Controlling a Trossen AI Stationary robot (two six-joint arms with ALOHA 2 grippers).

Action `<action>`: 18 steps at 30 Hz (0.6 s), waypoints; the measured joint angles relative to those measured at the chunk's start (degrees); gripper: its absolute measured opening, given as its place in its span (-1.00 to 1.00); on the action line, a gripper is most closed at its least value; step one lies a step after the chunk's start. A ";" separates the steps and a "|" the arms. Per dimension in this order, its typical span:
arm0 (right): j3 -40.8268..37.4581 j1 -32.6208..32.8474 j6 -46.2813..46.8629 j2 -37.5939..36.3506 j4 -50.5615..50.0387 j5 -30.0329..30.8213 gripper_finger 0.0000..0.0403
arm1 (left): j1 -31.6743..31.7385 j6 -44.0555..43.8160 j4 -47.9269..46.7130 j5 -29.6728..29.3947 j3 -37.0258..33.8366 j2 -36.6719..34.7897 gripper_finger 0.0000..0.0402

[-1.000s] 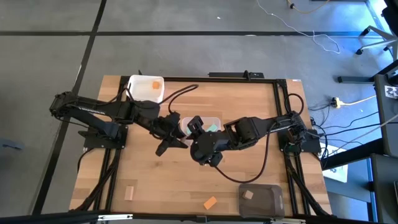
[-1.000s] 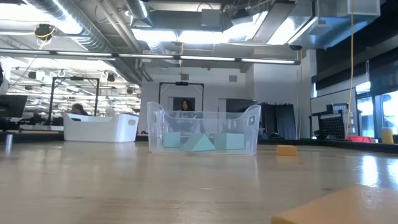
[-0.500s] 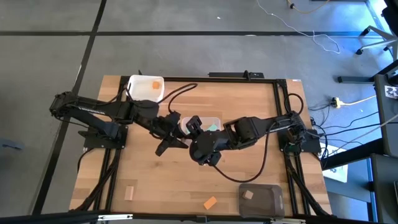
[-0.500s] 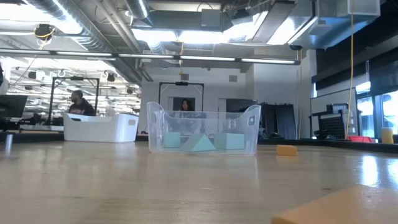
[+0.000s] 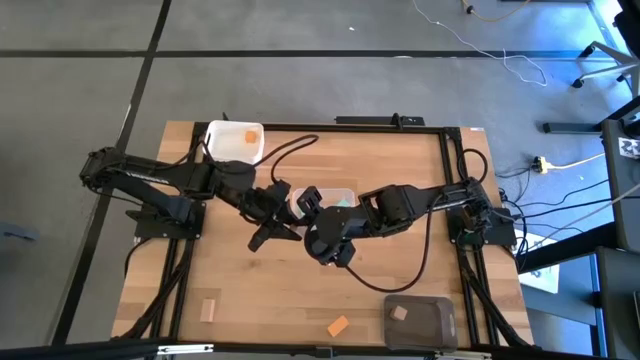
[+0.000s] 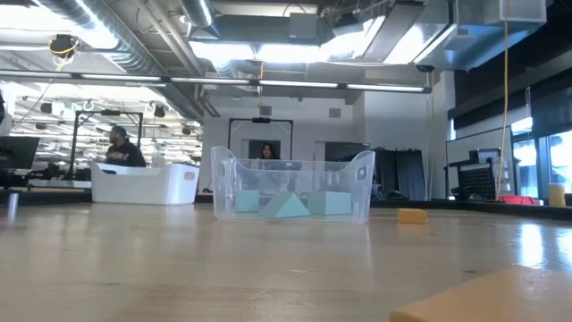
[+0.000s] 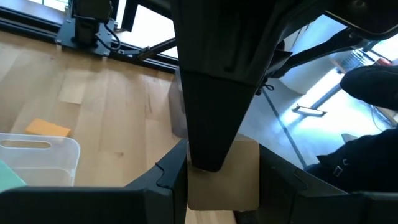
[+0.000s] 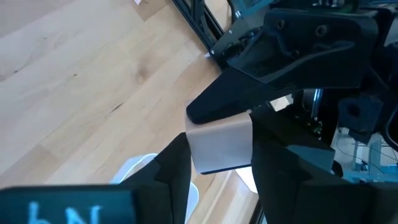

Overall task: Sort & place blocks by color
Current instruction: Put the right brown block into the black bin

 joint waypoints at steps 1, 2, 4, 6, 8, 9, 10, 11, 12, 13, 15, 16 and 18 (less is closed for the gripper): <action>0.00 0.00 0.00 0.00 0.03 -0.04 -0.32 | -0.02 -0.01 0.00 0.00 0.00 0.00 -0.39; 0.00 0.01 0.00 0.00 0.04 -0.06 -0.33 | -0.03 -0.01 0.00 0.00 0.00 0.00 -0.39; 0.00 0.01 0.02 0.00 0.04 -0.06 -0.33 | -0.03 -0.01 0.00 -0.02 0.00 0.00 -0.39; 0.00 0.01 0.08 0.00 0.04 -0.06 -0.33 | -0.03 -0.01 0.00 -0.04 0.00 0.00 -0.39; 0.00 0.01 0.17 0.00 0.04 -0.06 -0.33 | -0.03 0.01 0.00 -0.07 0.00 0.00 -0.39; 0.00 0.01 0.21 0.00 0.04 -0.06 -0.33 | -0.03 0.01 0.00 -0.09 0.00 0.00 -0.37; 0.00 0.01 0.31 0.00 0.09 -0.06 -0.33 | -0.03 0.05 0.00 -0.19 0.00 0.00 -0.34; 0.00 0.00 0.61 0.00 0.18 -0.03 -0.33 | -0.03 0.09 0.01 -0.42 0.00 0.00 -0.30; 0.00 -0.03 1.11 0.00 0.27 0.02 -0.34 | -0.03 0.18 0.05 -0.76 0.00 0.02 -0.27; 0.00 -0.11 1.50 0.03 0.52 0.04 -0.35 | -0.02 0.29 0.64 -1.23 0.01 0.04 -0.24; 0.00 -0.17 1.55 0.24 1.03 0.08 -0.36 | 0.04 0.32 1.21 -1.54 0.15 0.01 -0.20; -0.02 -0.19 1.51 0.26 1.07 0.14 -0.36 | 0.08 0.32 1.07 -1.53 0.15 -0.02 -0.20; -0.02 -0.15 1.38 0.26 1.55 0.37 -0.36 | 0.04 0.30 0.60 -1.29 0.15 0.04 -0.19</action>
